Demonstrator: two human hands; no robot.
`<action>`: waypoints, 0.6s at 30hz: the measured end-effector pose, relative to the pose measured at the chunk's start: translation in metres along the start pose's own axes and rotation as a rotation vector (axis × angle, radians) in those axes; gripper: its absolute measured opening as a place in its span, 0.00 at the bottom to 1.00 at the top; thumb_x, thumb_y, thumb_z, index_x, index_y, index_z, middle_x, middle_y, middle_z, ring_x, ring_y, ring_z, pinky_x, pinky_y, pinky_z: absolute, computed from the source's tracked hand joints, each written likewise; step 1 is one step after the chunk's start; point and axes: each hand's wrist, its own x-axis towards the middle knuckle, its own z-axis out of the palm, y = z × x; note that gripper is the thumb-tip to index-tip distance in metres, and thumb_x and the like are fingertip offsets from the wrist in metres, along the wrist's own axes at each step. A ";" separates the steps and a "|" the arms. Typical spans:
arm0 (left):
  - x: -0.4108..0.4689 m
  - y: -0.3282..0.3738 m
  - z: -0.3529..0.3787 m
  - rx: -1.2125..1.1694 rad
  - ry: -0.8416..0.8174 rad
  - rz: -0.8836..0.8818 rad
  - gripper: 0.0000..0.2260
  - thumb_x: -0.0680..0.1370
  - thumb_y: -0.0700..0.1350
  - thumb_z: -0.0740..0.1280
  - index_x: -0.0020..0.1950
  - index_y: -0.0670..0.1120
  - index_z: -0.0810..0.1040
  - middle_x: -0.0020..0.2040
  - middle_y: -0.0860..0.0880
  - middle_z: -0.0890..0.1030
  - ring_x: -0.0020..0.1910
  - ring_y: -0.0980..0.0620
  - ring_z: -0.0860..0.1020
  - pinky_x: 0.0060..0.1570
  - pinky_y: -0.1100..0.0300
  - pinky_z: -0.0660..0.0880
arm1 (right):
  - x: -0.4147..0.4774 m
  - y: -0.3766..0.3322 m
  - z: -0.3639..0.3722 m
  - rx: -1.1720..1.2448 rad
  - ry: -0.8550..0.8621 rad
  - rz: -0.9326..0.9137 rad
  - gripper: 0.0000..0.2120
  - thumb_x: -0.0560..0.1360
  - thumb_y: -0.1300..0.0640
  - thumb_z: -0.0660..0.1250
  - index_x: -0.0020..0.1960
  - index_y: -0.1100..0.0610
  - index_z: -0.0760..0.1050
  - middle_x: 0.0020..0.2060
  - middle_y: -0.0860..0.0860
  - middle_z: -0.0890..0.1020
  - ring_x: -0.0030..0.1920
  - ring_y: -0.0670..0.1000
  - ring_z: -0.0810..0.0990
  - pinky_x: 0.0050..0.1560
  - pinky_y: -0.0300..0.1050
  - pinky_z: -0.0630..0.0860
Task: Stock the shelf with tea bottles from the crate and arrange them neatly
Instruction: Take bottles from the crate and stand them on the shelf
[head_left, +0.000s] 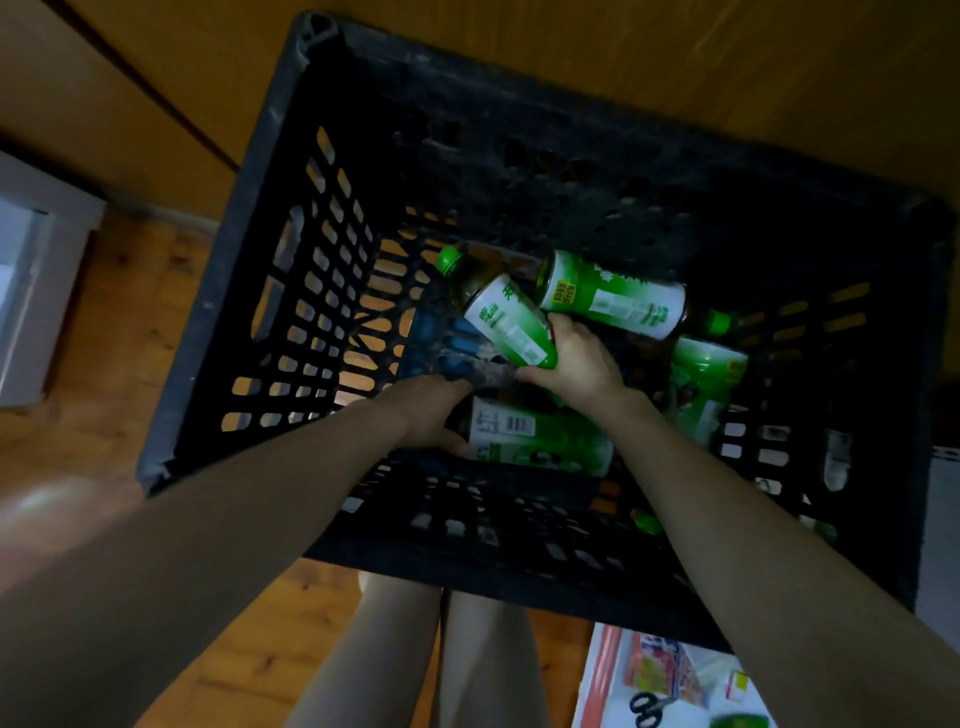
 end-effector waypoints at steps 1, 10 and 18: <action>0.001 0.000 0.000 -0.012 -0.008 -0.005 0.32 0.70 0.56 0.71 0.68 0.44 0.65 0.64 0.43 0.72 0.61 0.44 0.72 0.50 0.56 0.69 | 0.000 0.000 0.001 0.017 0.012 -0.007 0.32 0.70 0.49 0.71 0.68 0.59 0.62 0.60 0.59 0.73 0.60 0.60 0.73 0.56 0.52 0.73; -0.019 0.021 -0.019 -0.186 0.110 0.026 0.27 0.64 0.53 0.77 0.56 0.44 0.70 0.55 0.45 0.76 0.51 0.47 0.75 0.44 0.56 0.73 | -0.034 0.010 -0.027 0.181 0.104 -0.033 0.26 0.69 0.56 0.71 0.65 0.59 0.69 0.56 0.56 0.79 0.56 0.56 0.77 0.51 0.47 0.74; -0.080 0.061 -0.065 -0.105 0.273 0.032 0.25 0.62 0.55 0.76 0.52 0.48 0.70 0.46 0.48 0.76 0.46 0.47 0.74 0.40 0.54 0.72 | -0.118 0.013 -0.092 0.384 0.276 -0.042 0.26 0.67 0.59 0.74 0.63 0.57 0.72 0.47 0.47 0.77 0.50 0.47 0.76 0.40 0.23 0.68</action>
